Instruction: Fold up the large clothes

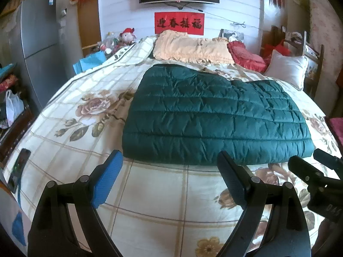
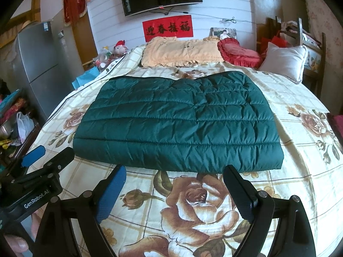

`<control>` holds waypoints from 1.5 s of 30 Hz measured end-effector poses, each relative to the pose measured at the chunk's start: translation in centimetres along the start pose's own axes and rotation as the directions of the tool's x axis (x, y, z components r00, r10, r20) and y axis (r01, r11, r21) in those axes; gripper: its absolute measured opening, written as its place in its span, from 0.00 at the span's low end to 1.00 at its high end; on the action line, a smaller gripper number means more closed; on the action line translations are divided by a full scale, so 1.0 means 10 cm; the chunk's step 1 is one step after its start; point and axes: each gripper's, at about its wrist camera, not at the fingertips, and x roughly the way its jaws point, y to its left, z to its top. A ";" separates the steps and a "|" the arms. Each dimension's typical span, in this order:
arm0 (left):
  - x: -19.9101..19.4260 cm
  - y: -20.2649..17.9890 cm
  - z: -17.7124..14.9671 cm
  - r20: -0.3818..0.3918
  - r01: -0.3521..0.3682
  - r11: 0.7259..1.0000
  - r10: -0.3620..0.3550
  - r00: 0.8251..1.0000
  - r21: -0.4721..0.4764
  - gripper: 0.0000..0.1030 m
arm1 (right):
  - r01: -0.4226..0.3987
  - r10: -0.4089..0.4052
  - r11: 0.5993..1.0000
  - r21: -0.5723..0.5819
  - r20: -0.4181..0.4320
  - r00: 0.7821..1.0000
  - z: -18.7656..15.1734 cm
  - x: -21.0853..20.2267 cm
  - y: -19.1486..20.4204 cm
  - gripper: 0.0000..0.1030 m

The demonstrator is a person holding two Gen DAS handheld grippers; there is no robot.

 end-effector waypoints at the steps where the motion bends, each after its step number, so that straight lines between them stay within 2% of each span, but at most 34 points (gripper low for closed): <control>1: 0.04 0.03 0.01 -0.011 0.011 1.000 -0.011 1.000 -0.010 0.87 | -0.001 0.001 1.000 0.003 -0.002 1.000 0.01 0.01 -0.03 0.88; 4: 0.22 0.14 0.07 -0.060 0.049 0.998 -0.052 0.997 -0.046 0.87 | 0.019 -0.019 1.000 0.020 0.000 1.000 0.08 0.07 -0.16 0.89; 8: 0.57 0.36 0.19 -0.143 0.128 0.984 -0.145 0.979 -0.124 0.87 | 0.022 -0.020 0.997 0.074 -0.022 1.000 0.21 0.23 -0.49 0.93; 11: 0.84 0.59 0.34 -0.180 0.150 0.968 -0.188 0.966 -0.202 0.87 | 0.049 -0.044 0.988 0.143 -0.035 0.998 0.36 0.36 -0.88 0.95; 12: 0.93 0.67 0.37 -0.193 0.154 0.962 -0.199 0.961 -0.225 0.87 | 0.059 -0.053 0.984 0.169 -0.040 0.998 0.41 0.41 -1.02 0.99; 15: 1.15 0.85 0.48 -0.213 0.151 0.949 -0.214 0.953 -0.277 0.87 | 0.060 -0.047 0.965 0.254 -0.056 0.997 0.51 0.56 -1.40 1.00; 19: 1.42 1.03 0.60 -0.193 0.221 0.920 -0.294 0.936 -0.324 0.87 | 0.024 0.022 0.921 0.389 -0.113 0.993 0.58 0.93 -1.93 1.00; 23: 1.70 1.05 0.65 -0.242 0.290 0.898 -0.378 0.894 -0.331 0.87 | -0.043 0.121 0.885 0.464 -0.140 0.983 0.59 1.25 -2.21 1.00; 26: 1.83 1.05 0.67 -0.258 0.342 0.875 -0.438 0.861 -0.343 0.90 | -0.146 0.235 0.858 0.492 -0.122 0.964 0.62 1.43 -2.26 1.00; 28: 1.94 1.09 0.66 -0.282 0.350 0.858 -0.465 0.839 -0.376 1.00 | -0.193 0.284 0.853 0.485 -0.120 0.951 0.67 1.54 -2.24 1.00; 30: 2.04 1.11 0.63 -0.296 0.376 0.826 -0.517 0.803 -0.421 1.00 | -0.231 0.330 0.843 0.485 -0.127 0.935 0.68 1.64 -2.19 1.00; 32: 2.02 1.09 0.65 -0.280 0.388 0.831 -0.513 0.811 -0.398 1.00 | -0.244 0.339 0.851 0.465 -0.132 0.931 0.71 1.69 -2.10 1.00; 35: 2.01 1.04 0.66 -0.280 0.396 0.829 -0.519 0.808 -0.395 1.00 | -0.242 0.336 0.867 0.435 -0.153 0.929 0.75 1.75 -1.94 1.00; 36: 1.98 0.99 0.66 -0.282 0.402 0.832 -0.519 0.807 -0.381 1.00 | -0.223 0.307 0.884 0.411 -0.149 0.940 0.75 1.73 -1.87 0.98; 37: 1.95 0.96 0.67 -0.278 0.399 0.843 -0.506 0.817 -0.361 0.98 | -0.207 0.280 0.901 0.381 -0.146 0.949 0.76 1.70 -1.78 0.88; 38: 1.92 0.93 0.66 -0.268 0.398 0.850 -0.495 0.826 -0.344 0.89 | -0.201 0.266 0.912 0.357 -0.144 0.953 0.77 1.67 -1.75 0.82; 40: 1.79 0.88 0.69 -0.240 0.405 0.865 -0.478 0.845 -0.295 0.75 | -0.180 0.229 0.936 0.301 -0.138 0.964 0.80 1.53 -1.64 0.61; 41: 1.75 0.86 0.70 -0.232 0.406 0.870 -0.471 0.851 -0.278 0.65 | -0.184 0.229 0.938 0.294 -0.128 0.965 0.81 1.45 -1.62 0.55; 42: 1.64 0.86 0.72 -0.223 0.413 0.872 -0.471 0.854 -0.262 0.61 | -0.194 0.236 0.937 0.291 -0.117 0.965 0.83 1.38 -1.62 0.45; 43: 1.56 0.87 0.73 -0.217 0.426 0.867 -0.482 0.849 -0.258 0.55 | -0.211 0.248 0.936 0.282 -0.102 0.963 0.85 1.25 -1.58 0.40; 45: 1.34 0.90 0.73 -0.202 0.468 0.849 -0.517 0.832 -0.244 0.51 | -0.221 0.251 0.940 0.260 -0.089 0.964 0.85 1.07 -1.53 0.38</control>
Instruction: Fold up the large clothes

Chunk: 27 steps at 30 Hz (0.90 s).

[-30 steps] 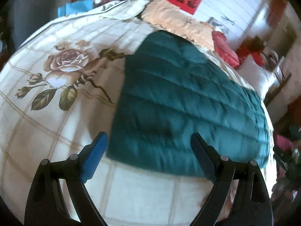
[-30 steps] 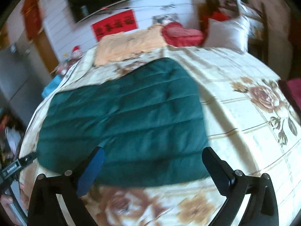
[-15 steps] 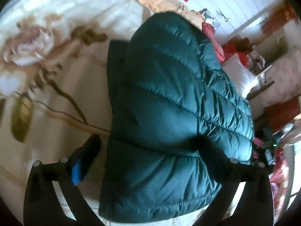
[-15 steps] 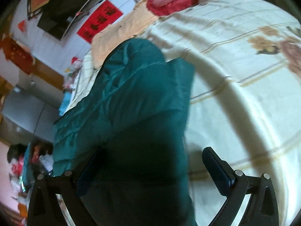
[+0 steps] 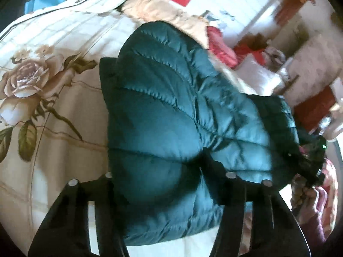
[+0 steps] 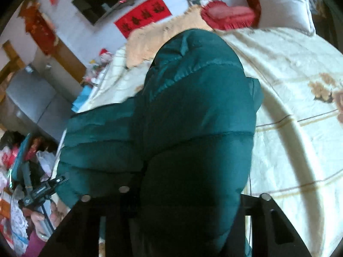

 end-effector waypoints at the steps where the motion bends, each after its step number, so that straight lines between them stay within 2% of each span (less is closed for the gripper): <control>1: -0.08 -0.05 -0.05 0.003 0.007 1.000 -0.007 1.000 0.017 0.51 | -0.010 0.010 1.000 -0.014 0.003 1.000 -0.04 -0.12 0.07 0.38; 4: -0.41 -0.19 -0.33 -0.004 -0.001 0.996 0.001 1.000 0.088 0.51 | -0.049 0.049 0.999 -0.020 -0.007 0.999 -0.22 -0.39 0.15 0.38; 7: -0.52 -0.19 -0.63 -0.035 -0.045 0.996 0.048 0.998 0.075 0.51 | -0.058 0.058 0.998 -0.016 -0.035 0.998 -0.47 -0.52 0.13 0.39; 8: -0.51 -0.15 -0.71 -0.044 -0.060 0.996 0.062 0.997 0.059 0.53 | -0.030 0.029 1.000 -0.011 -0.045 0.999 -0.58 -0.51 0.10 0.40; 9: -0.47 -0.11 -0.80 -0.058 -0.083 0.996 0.086 0.995 0.042 0.55 | 0.014 -0.015 1.000 -0.009 -0.057 0.998 -0.64 -0.47 0.06 0.48; 10: -0.44 -0.07 -0.86 -0.060 -0.093 0.995 0.094 0.994 0.019 0.61 | 0.079 -0.079 0.997 -0.010 -0.073 0.994 -0.68 -0.40 0.02 0.63; 11: -0.43 -0.03 -0.90 -0.052 -0.108 0.994 0.107 0.993 -0.013 0.67 | 0.143 -0.143 0.990 -0.005 -0.077 0.987 -0.70 -0.38 -0.04 0.69; 14: -0.52 -0.08 -0.93 -0.016 -0.177 0.984 0.176 0.984 -0.032 0.72 | 0.189 -0.186 0.981 0.053 -0.047 0.981 -0.70 -0.47 -0.11 0.72; 15: -0.57 -0.14 -0.93 0.000 -0.208 0.978 0.208 0.978 -0.017 0.72 | 0.230 -0.229 0.971 0.059 -0.027 0.973 -0.68 -0.54 -0.08 0.73; 16: -0.63 -0.19 -0.94 0.018 -0.239 0.971 0.239 0.971 -0.006 0.72 | 0.301 -0.302 0.953 0.042 0.012 0.953 -0.67 -0.65 -0.02 0.74; 17: -0.67 -0.23 -0.94 0.036 -0.266 0.964 0.266 0.963 0.000 0.72 | 0.329 -0.330 0.944 0.029 0.036 0.943 -0.66 -0.70 0.04 0.74; 18: -0.76 -0.32 -0.95 0.079 -0.311 0.950 0.309 0.948 0.011 0.72 | 0.351 -0.350 0.936 0.012 0.077 0.933 -0.67 -0.82 0.12 0.74; 20: -0.87 -0.44 -0.99 0.141 -0.364 0.930 0.355 0.924 0.045 0.72 | 0.334 -0.331 0.943 -0.002 0.116 0.936 -0.68 -0.96 0.30 0.74; 21: -0.92 -0.56 -1.01 0.185 -0.416 0.906 0.397 0.899 0.079 0.72 | 0.323 -0.319 0.946 -0.009 0.131 0.939 -0.70 -1.02 0.36 0.75; 23: -0.93 -0.73 -1.00 0.239 -0.486 0.866 0.451 0.860 0.118 0.72 | 0.310 -0.302 0.950 -0.027 0.161 0.940 -0.82 -1.14 0.44 0.78; 24: -0.94 -0.79 -1.02 0.260 -0.500 0.857 0.457 0.850 0.127 0.72 | 0.306 -0.294 0.951 -0.047 0.176 0.940 -0.86 -1.16 0.55 0.79; 27: -0.96 -0.93 -1.09 0.287 -0.486 0.865 0.436 0.853 0.128 0.72 | 0.310 -0.284 0.945 -0.104 0.208 0.936 -1.07 -1.20 0.82 0.80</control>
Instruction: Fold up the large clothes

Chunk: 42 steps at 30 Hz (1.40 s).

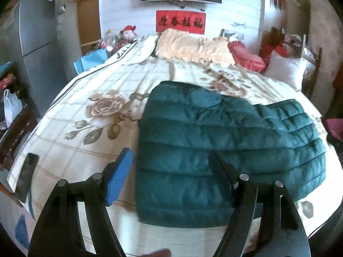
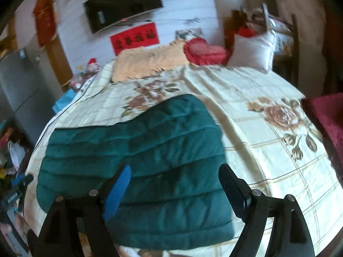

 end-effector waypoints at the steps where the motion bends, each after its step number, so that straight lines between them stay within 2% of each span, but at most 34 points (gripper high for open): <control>1: -0.02 -0.03 0.00 0.008 0.001 1.000 -0.001 1.000 -0.001 0.72 | -0.002 0.002 1.000 -0.022 0.012 1.000 -0.03 -0.03 0.11 0.80; 6: -0.13 -0.18 -0.07 0.041 -0.016 1.000 0.017 0.999 -0.014 0.72 | 0.004 0.006 0.990 -0.141 0.067 0.998 -0.26 -0.17 0.63 0.83; 9: -0.17 -0.23 -0.14 0.051 -0.025 1.000 0.026 0.998 -0.013 0.72 | 0.004 0.013 0.981 -0.191 0.091 0.996 -0.36 -0.23 0.84 0.89; 12: -0.20 -0.29 -0.20 0.049 -0.033 0.999 0.033 0.998 -0.001 0.72 | -0.005 0.025 0.977 -0.215 0.091 0.996 -0.44 -0.26 0.99 0.91; 23: -0.25 -0.38 -0.29 0.059 -0.030 0.999 0.030 0.998 0.011 0.72 | -0.014 0.020 0.986 -0.168 0.035 0.999 -0.51 -0.14 1.02 0.91; 42: -0.21 -0.43 -0.30 0.053 -0.027 0.999 0.025 0.998 0.022 0.72 | -0.019 0.021 0.991 -0.134 0.016 1.000 -0.49 -0.06 0.96 0.93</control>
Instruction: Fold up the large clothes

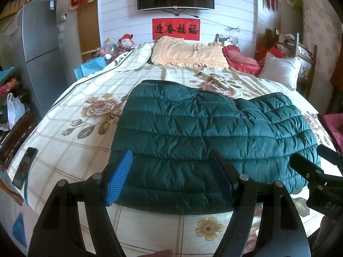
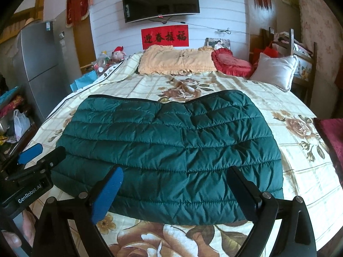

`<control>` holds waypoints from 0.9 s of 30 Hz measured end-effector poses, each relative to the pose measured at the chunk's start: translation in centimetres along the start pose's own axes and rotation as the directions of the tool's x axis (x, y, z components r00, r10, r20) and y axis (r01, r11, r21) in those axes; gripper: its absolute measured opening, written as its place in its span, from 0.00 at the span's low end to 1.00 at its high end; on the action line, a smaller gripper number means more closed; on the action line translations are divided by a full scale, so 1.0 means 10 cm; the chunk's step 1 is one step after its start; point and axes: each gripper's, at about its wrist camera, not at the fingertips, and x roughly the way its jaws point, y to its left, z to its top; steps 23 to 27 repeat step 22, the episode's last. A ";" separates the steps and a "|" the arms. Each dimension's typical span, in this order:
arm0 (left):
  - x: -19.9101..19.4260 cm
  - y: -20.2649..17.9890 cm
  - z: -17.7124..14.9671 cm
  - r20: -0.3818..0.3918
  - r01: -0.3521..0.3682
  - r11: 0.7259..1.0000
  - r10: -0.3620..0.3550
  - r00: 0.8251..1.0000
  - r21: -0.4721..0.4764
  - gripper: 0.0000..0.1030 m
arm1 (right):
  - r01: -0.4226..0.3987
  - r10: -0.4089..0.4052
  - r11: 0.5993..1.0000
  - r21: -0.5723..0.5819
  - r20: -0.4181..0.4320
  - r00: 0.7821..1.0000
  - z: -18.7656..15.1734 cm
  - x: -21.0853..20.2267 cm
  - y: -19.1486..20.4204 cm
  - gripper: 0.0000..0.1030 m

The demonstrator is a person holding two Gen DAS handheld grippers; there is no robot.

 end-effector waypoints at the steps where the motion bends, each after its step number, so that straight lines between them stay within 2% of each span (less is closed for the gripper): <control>1: 0.00 0.00 -0.01 -0.001 0.000 1.000 0.000 1.000 0.000 0.72 | 0.000 0.000 1.000 0.000 -0.001 1.000 0.00 0.01 0.00 0.93; 15: 0.02 -0.02 -0.02 -0.004 0.009 1.000 -0.009 1.000 0.001 0.72 | -0.010 0.010 1.000 -0.003 -0.007 1.000 -0.03 0.04 0.02 0.93; 20: -0.01 -0.03 -0.04 0.037 0.022 1.000 -0.023 0.999 0.014 0.72 | -0.016 0.016 1.000 0.004 -0.014 1.000 -0.03 0.06 0.01 0.93; 27: 0.00 0.00 -0.03 0.031 0.038 0.999 -0.039 0.999 0.009 0.72 | -0.025 0.025 1.000 0.016 -0.019 0.999 -0.03 0.06 -0.02 0.93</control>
